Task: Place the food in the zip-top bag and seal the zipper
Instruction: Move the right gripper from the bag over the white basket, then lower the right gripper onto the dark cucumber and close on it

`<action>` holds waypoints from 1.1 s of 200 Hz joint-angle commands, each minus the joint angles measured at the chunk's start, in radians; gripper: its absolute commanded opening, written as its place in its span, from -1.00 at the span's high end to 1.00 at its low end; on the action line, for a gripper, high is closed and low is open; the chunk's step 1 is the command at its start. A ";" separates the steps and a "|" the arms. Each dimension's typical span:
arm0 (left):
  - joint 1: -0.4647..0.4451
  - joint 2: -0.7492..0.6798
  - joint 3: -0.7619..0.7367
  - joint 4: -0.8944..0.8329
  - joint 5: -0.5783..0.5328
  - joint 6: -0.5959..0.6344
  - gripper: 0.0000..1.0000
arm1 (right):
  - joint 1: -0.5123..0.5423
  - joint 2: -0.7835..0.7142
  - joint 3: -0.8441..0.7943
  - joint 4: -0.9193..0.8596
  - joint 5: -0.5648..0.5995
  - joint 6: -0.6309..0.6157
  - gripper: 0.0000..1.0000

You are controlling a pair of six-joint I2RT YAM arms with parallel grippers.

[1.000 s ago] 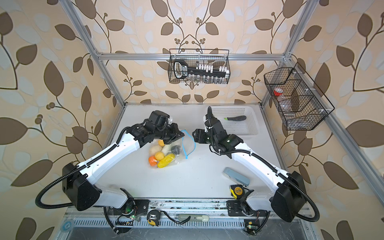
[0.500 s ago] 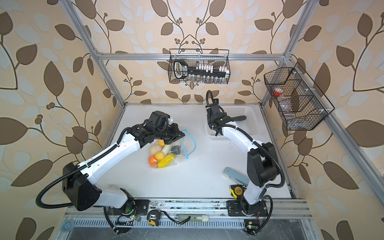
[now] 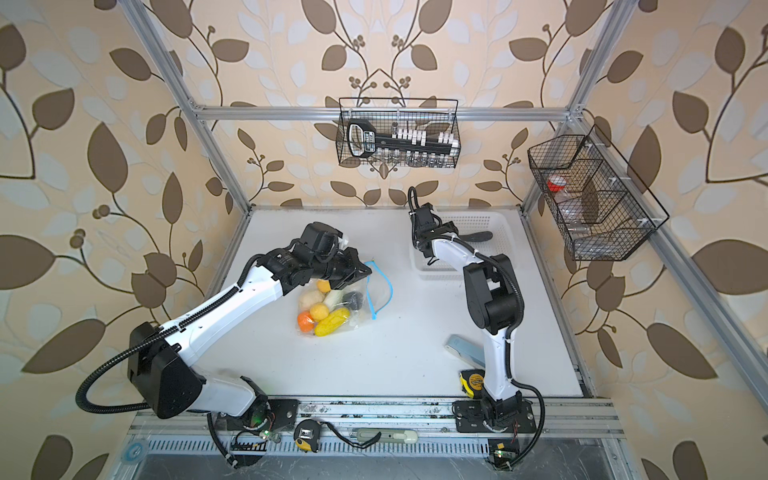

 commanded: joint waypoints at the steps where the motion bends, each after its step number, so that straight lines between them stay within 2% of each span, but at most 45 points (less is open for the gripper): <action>1: -0.003 -0.002 -0.004 0.025 0.031 0.026 0.96 | -0.007 0.051 0.055 -0.005 0.045 -0.064 -0.33; 97: 0.014 -0.002 -0.007 0.023 0.042 0.032 0.96 | -0.026 0.219 0.217 -0.047 0.072 -0.110 -0.20; 220: 0.034 0.045 -0.002 0.022 0.057 0.039 0.97 | -0.061 0.318 0.329 -0.081 0.075 -0.120 -0.13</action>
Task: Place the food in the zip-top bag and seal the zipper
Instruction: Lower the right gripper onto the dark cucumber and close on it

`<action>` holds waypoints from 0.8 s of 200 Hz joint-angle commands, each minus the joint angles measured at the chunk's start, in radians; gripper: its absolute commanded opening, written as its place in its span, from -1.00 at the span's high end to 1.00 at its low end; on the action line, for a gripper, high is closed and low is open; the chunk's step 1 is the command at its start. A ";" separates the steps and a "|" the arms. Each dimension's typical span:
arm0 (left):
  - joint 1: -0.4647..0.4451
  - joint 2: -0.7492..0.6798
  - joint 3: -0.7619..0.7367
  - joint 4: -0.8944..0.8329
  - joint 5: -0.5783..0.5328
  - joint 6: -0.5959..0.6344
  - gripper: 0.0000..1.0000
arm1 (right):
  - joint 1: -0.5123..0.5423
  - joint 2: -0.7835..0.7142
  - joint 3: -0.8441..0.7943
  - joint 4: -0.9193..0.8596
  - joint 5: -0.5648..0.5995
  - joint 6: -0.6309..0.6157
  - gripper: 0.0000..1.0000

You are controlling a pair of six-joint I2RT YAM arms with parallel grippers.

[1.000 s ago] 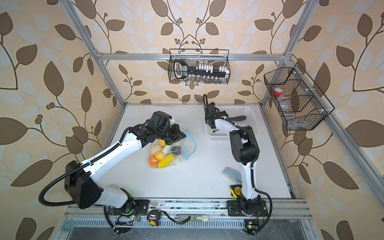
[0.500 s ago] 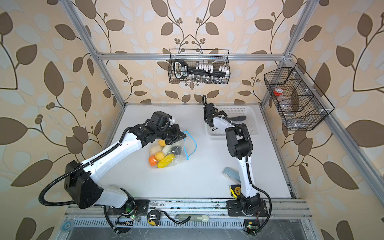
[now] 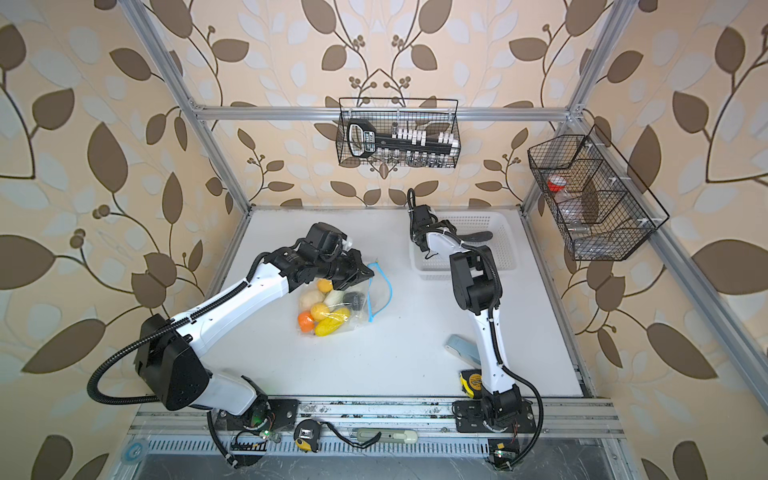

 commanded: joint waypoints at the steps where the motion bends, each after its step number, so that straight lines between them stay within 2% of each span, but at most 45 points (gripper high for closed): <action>1: 0.011 0.001 -0.003 0.016 0.015 0.022 0.97 | -0.009 0.041 0.043 -0.020 0.018 -0.020 -0.13; 63: 0.023 0.000 -0.001 0.012 0.021 0.026 0.96 | -0.019 0.070 0.063 -0.031 0.015 -0.021 -0.09; 109: 0.030 0.001 -0.003 0.014 0.027 0.026 0.97 | -0.026 0.075 0.057 -0.040 0.026 -0.012 0.09; 160: 0.036 0.000 -0.003 0.014 0.028 0.028 0.97 | -0.025 0.038 0.015 -0.037 0.025 0.020 0.12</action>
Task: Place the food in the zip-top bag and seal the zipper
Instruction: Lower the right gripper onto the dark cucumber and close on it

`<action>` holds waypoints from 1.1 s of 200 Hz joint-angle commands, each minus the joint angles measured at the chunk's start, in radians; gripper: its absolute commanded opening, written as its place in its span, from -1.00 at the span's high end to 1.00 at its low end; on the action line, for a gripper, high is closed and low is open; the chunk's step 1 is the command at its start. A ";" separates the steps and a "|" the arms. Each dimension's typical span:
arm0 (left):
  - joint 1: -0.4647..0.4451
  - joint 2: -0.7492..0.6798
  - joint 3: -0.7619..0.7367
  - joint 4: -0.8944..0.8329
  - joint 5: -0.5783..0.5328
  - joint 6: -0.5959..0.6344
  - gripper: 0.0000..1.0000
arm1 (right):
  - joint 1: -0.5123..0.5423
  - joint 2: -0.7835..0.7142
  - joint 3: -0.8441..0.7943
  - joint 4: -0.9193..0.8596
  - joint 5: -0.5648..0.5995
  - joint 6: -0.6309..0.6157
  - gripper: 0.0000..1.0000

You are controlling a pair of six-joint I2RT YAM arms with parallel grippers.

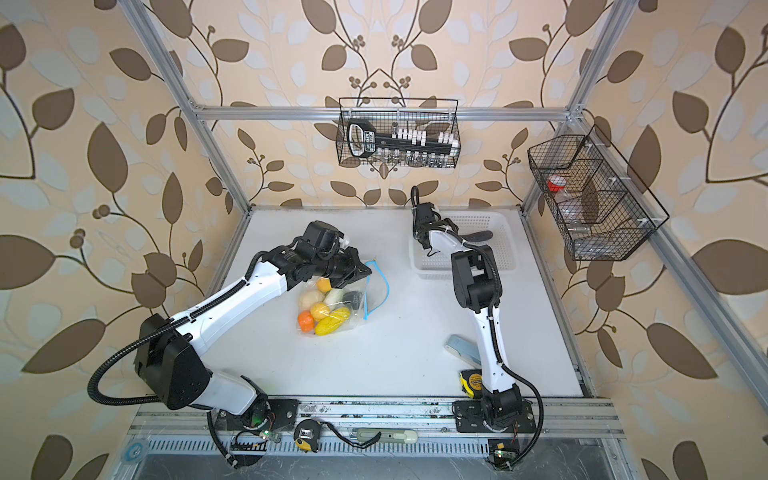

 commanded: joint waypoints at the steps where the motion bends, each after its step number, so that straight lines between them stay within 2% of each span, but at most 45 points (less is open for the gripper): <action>1: 0.012 -0.002 -0.003 0.013 0.020 0.024 0.97 | -0.005 0.006 -0.030 -0.034 0.008 0.011 0.12; 42: 0.011 -0.007 -0.013 0.017 0.025 0.022 0.97 | -0.001 -0.021 -0.060 -0.042 0.001 0.032 0.09; 84: 0.013 -0.013 -0.011 0.017 0.025 0.023 0.97 | 0.000 -0.031 -0.079 -0.058 -0.016 0.050 -0.05; 159: 0.021 -0.032 -0.019 0.006 0.024 0.028 0.96 | -0.006 -0.038 -0.106 -0.028 -0.009 0.056 0.12; 220: 0.026 -0.033 -0.027 0.001 0.023 0.030 0.97 | -0.008 -0.059 -0.090 0.000 0.002 0.044 0.02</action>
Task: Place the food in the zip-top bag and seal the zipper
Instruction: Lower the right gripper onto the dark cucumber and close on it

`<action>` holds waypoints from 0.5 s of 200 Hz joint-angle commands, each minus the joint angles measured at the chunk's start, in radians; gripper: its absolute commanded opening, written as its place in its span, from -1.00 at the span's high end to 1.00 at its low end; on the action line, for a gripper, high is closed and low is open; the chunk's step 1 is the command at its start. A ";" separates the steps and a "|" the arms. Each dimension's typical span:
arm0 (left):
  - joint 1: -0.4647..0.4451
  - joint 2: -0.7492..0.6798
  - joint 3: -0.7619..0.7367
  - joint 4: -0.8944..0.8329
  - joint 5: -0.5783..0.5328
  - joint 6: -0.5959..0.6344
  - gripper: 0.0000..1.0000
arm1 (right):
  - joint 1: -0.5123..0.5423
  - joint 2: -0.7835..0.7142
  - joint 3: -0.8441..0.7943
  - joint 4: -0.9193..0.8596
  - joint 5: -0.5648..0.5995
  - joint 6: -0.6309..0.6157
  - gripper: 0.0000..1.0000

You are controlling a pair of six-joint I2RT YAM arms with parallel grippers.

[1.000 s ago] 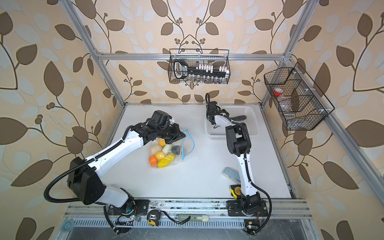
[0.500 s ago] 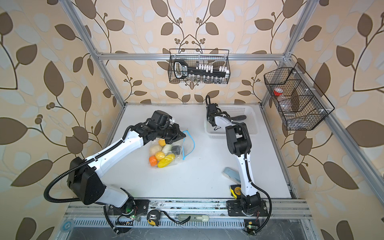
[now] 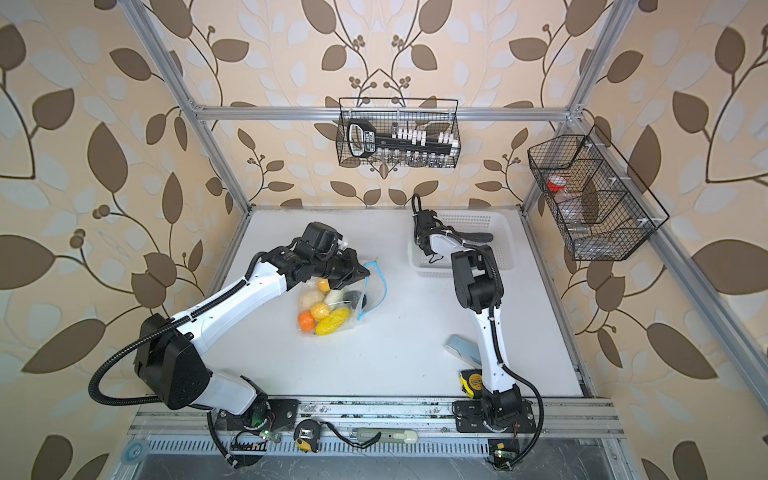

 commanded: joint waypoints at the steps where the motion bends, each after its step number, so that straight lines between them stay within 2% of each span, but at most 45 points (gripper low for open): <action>1: 0.012 -0.032 -0.008 0.002 0.008 0.024 0.97 | -0.007 -0.044 0.002 0.012 0.001 -0.005 0.02; 44: 0.015 -0.033 -0.009 0.002 0.009 0.025 0.96 | -0.032 -0.073 0.019 0.042 -0.027 -0.012 -0.02; 100: 0.016 -0.033 -0.010 0.006 0.012 0.025 0.96 | -0.037 -0.012 0.114 -0.016 -0.117 0.010 -0.12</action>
